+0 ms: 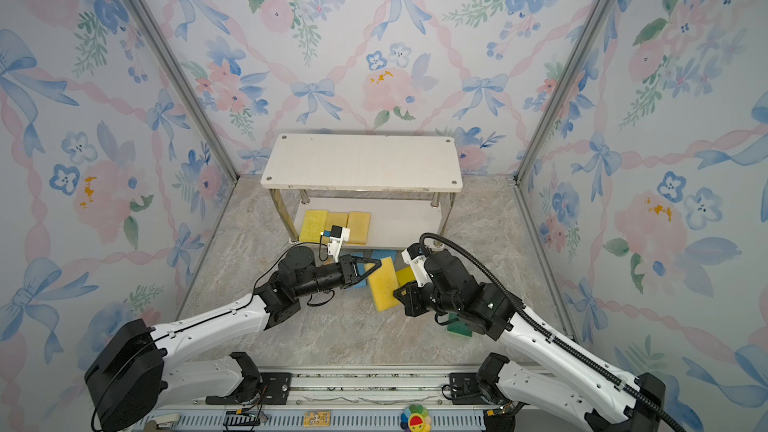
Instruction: Place and organize the cleaning sponges onto the shelf
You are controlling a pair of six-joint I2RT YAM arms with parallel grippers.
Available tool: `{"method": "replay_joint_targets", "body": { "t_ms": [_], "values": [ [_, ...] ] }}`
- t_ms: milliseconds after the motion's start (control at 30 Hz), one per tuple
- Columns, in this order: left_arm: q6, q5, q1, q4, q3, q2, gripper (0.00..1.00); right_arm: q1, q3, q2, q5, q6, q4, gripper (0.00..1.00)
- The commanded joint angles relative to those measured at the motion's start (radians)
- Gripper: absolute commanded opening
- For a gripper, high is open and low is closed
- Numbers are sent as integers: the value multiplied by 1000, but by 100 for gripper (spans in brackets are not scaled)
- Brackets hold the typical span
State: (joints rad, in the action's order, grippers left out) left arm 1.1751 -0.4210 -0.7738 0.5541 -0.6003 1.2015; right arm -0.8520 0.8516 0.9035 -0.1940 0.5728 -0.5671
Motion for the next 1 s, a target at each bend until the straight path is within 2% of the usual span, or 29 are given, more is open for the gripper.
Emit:
{"method": "replay_joint_targets", "body": {
  "t_ms": [0, 100, 133, 233, 367, 467, 600, 833, 967],
  "values": [
    [-18, -25, 9, 29, 6, -4, 1, -7, 43, -1, 38, 21, -27, 25],
    [-21, -25, 30, 29, 21, -23, 0, 22, 64, -17, 98, 113, -125, 66],
    [-19, -26, 37, 29, 27, -29, 0, 39, 67, -26, 99, 160, -154, 73],
    [-7, -36, 55, 28, 36, -44, 0, 62, 39, -58, 34, 254, -121, 78],
    [7, -48, 70, 28, 36, -58, 0, 34, -16, -83, -26, 333, 8, 77],
    [20, -57, 75, 29, 33, -67, 0, 21, -55, -77, -56, 359, 97, 73],
    [37, -68, 80, 28, 33, -76, 0, 4, -85, -59, -69, 375, 177, 65],
    [51, -73, 98, 28, 44, -95, 0, -27, -113, -45, -64, 395, 256, 44],
    [53, -77, 98, 29, 48, -95, 0, -36, -118, -45, -59, 398, 271, 39]
  ]
}}
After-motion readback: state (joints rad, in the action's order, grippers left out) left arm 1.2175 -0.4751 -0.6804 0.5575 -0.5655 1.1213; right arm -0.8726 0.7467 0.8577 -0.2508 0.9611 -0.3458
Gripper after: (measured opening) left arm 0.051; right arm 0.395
